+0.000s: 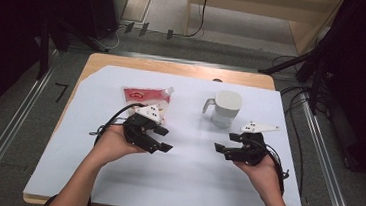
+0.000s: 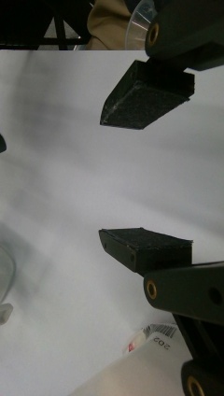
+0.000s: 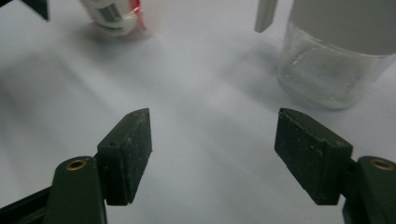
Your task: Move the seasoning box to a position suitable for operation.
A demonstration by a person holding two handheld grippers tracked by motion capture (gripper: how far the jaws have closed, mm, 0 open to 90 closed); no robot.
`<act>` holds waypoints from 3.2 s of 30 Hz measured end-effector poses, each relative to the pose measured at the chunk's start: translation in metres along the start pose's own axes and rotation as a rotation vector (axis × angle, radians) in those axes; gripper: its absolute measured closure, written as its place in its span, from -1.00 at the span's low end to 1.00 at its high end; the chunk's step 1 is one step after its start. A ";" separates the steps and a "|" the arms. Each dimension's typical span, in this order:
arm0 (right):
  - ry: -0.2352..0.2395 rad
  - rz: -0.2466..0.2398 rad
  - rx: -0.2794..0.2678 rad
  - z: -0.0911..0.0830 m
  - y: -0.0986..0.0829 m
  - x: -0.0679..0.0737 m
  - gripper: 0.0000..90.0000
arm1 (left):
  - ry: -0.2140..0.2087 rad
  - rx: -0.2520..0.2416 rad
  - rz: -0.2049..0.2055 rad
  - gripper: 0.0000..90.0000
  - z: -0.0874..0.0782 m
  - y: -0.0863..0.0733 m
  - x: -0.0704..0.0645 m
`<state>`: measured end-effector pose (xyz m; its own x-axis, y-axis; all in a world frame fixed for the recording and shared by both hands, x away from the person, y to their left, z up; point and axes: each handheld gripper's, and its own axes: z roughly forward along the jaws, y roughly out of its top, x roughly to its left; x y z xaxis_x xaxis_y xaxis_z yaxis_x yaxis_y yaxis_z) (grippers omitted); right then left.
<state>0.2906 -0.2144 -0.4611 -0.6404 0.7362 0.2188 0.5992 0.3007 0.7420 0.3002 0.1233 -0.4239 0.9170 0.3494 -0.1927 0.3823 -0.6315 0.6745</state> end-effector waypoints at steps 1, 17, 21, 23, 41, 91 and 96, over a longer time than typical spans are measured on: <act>0.000 0.000 0.000 0.000 0.000 0.000 -0.41 | 0.000 0.000 0.000 -0.12 0.000 0.000 0.000; -0.178 0.113 -0.031 0.018 0.008 -0.009 -0.74 | -0.008 0.027 0.021 -0.12 0.006 0.002 -0.003; -0.201 0.140 -0.052 0.023 0.010 -0.013 -0.81 | -0.009 0.033 0.025 -0.12 0.007 0.002 -0.003; -0.207 0.155 -0.055 0.025 0.011 -0.014 -0.81 | -0.009 0.031 0.021 -0.12 0.007 0.002 -0.003; -0.381 0.200 -0.132 0.054 0.022 -0.024 -0.82 | -0.014 0.035 0.021 -0.12 0.008 0.002 -0.002; -0.529 0.244 -0.329 0.101 0.039 -0.036 -0.72 | -0.035 0.044 0.015 -0.10 0.012 0.001 0.001; -0.519 0.239 -0.346 0.092 0.042 -0.035 -0.72 | -0.032 0.038 0.004 -0.10 0.011 0.000 0.003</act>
<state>0.3821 -0.1720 -0.4960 -0.1427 0.9807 0.1335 0.4521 -0.0554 0.8903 0.3039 0.1161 -0.4325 0.9212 0.3253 -0.2133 0.3826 -0.6588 0.6478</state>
